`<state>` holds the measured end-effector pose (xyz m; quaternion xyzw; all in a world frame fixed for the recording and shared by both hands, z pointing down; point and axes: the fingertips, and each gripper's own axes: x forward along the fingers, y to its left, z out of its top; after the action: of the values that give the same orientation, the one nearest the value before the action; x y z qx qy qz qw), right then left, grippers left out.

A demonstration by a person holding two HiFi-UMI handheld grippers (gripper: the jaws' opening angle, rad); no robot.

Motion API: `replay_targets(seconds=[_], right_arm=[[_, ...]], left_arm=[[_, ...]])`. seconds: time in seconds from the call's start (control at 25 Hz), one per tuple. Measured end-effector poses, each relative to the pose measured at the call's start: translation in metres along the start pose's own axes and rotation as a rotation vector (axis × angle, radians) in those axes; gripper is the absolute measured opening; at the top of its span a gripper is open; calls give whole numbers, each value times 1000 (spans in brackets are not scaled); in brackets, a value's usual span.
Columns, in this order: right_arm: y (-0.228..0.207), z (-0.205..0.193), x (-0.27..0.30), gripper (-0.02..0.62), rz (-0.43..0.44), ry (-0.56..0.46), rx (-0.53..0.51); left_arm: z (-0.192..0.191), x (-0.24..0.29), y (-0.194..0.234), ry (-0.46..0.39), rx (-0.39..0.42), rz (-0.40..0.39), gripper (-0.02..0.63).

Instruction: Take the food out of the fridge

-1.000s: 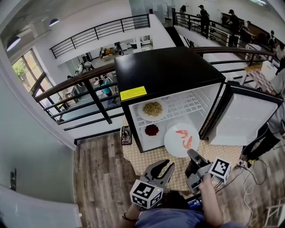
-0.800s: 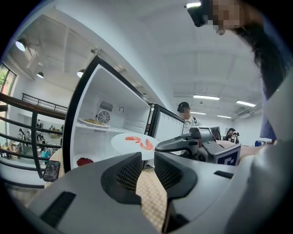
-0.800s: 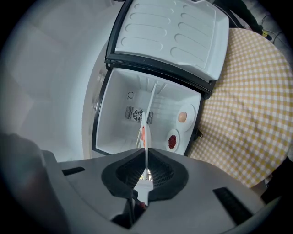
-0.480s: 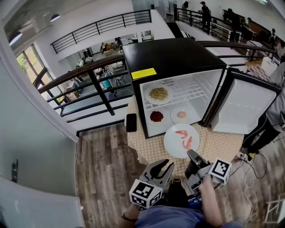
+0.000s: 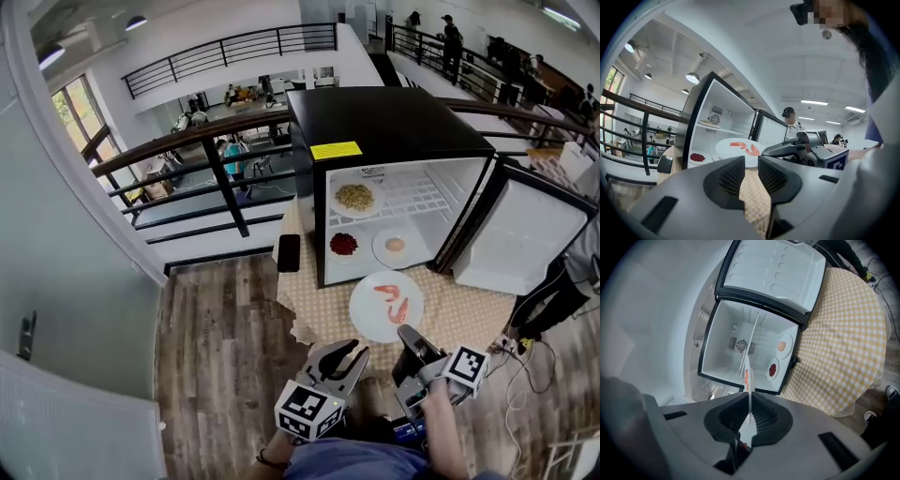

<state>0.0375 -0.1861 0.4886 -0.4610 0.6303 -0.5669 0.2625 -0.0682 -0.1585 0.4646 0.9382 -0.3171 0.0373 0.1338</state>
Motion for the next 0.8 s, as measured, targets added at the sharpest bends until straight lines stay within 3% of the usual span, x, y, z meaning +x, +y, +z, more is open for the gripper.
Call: replay_targets(seconds=[0.4, 0.8], right_arm=[[-7, 6, -13, 26, -2, 43, -5], [-24, 26, -86, 26, 19, 39, 24]], left_arm=[[-1, 7, -6, -10, -17, 46, 87], [-7, 12, -71, -5, 2, 83, 87]])
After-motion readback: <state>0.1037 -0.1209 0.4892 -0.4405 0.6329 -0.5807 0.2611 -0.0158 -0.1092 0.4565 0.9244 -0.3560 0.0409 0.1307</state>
